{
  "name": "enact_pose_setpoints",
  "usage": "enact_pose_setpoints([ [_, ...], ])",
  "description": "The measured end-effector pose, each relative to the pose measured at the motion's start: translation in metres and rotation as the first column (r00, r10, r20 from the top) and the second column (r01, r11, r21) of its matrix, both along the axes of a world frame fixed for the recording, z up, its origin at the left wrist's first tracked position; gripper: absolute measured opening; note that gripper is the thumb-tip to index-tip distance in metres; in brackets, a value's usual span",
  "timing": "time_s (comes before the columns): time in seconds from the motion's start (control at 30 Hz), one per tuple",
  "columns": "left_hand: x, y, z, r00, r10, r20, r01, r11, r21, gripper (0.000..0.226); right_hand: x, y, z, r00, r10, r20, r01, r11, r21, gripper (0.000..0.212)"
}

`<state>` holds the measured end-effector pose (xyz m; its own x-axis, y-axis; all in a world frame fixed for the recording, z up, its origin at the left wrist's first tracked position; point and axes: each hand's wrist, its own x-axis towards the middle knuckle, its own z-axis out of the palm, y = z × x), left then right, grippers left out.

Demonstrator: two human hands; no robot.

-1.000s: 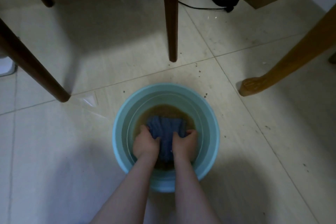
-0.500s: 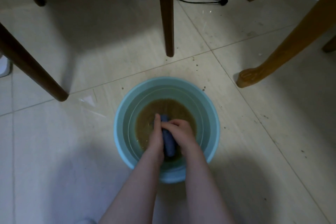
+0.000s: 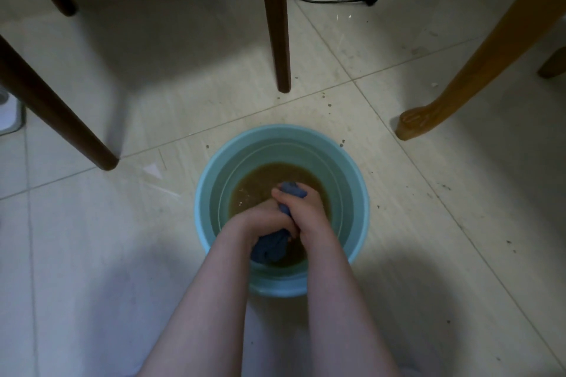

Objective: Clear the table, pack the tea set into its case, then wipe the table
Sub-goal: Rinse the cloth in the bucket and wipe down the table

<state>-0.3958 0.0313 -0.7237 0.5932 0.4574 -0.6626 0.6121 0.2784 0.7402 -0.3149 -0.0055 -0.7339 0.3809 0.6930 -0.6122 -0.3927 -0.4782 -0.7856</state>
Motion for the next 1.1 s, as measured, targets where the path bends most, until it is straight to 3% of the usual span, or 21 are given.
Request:
enact_pose_setpoints([
  [0.1,-0.004,0.004,-0.001,0.976,-0.146,-0.162,0.151,0.988,0.023,0.024,-0.013,0.000,-0.003,1.000,-0.031,0.006,0.031,0.997,0.069,0.021],
  [0.17,-0.007,0.002,-0.007,0.972,-0.094,-0.216,0.120,0.986,0.112,0.030,-0.018,-0.001,0.001,0.999,-0.041,-0.022,0.043,0.995,0.087,0.010],
  [0.2,-0.006,-0.001,-0.009,0.976,-0.057,-0.211,0.091,0.984,0.155,0.028,-0.019,-0.002,0.004,0.996,-0.076,-0.043,0.079,0.994,0.079,0.005],
  [0.3,-0.002,-0.008,-0.012,0.992,0.022,-0.127,0.010,0.970,0.244,0.025,-0.016,0.000,0.008,0.970,-0.235,-0.058,0.240,0.967,0.083,0.032],
  [0.37,-0.002,-0.013,-0.014,0.996,0.088,-0.024,-0.080,0.971,0.226,0.018,-0.017,0.001,0.010,0.958,-0.283,-0.042,0.285,0.956,0.068,0.041],
  [0.47,-0.006,-0.021,-0.021,0.995,0.095,0.023,-0.097,0.955,0.281,0.012,-0.021,0.002,0.008,0.936,-0.352,-0.025,0.352,0.936,0.005,0.039],
  [0.57,-0.009,-0.025,-0.025,0.998,0.019,-0.054,0.005,0.913,0.409,0.025,-0.017,0.005,0.006,0.898,-0.440,-0.027,0.439,0.898,-0.019,0.035],
  [0.63,-0.007,-0.024,-0.026,0.989,-0.003,-0.145,0.068,0.892,0.447,0.031,-0.015,0.009,0.005,0.881,-0.472,-0.042,0.470,0.882,-0.043,0.045],
  [0.77,-0.004,-0.014,-0.018,0.967,0.006,-0.253,0.111,0.890,0.443,0.016,-0.007,0.016,-0.001,0.790,-0.575,-0.213,0.552,0.818,-0.160,0.046],
  [0.83,-0.006,-0.004,-0.015,0.976,-0.069,-0.208,0.135,0.936,0.325,0.030,0.003,0.017,-0.006,0.724,-0.605,-0.332,0.568,0.795,-0.212,0.045],
  [0.9,-0.010,0.003,-0.009,0.993,-0.021,-0.116,0.036,0.992,0.124,0.045,0.013,0.017,-0.012,0.705,-0.594,-0.387,0.558,0.802,-0.213,0.040],
  [0.97,-0.013,0.006,-0.009,0.967,0.248,-0.058,-0.251,0.966,-0.067,0.038,0.016,0.014,-0.017,0.794,-0.523,-0.311,0.488,0.852,-0.188,0.028],
  [1.0,-0.013,0.006,-0.013,0.924,0.382,-0.035,-0.383,0.920,-0.083,0.037,0.015,0.011,-0.021,0.870,-0.447,-0.206,0.412,0.891,-0.193,0.029],
  [1.1,-0.010,0.000,-0.026,0.845,0.533,0.047,-0.533,0.834,0.138,0.029,0.006,0.002,-0.034,0.963,-0.250,0.098,0.268,0.919,-0.291,0.075],
])
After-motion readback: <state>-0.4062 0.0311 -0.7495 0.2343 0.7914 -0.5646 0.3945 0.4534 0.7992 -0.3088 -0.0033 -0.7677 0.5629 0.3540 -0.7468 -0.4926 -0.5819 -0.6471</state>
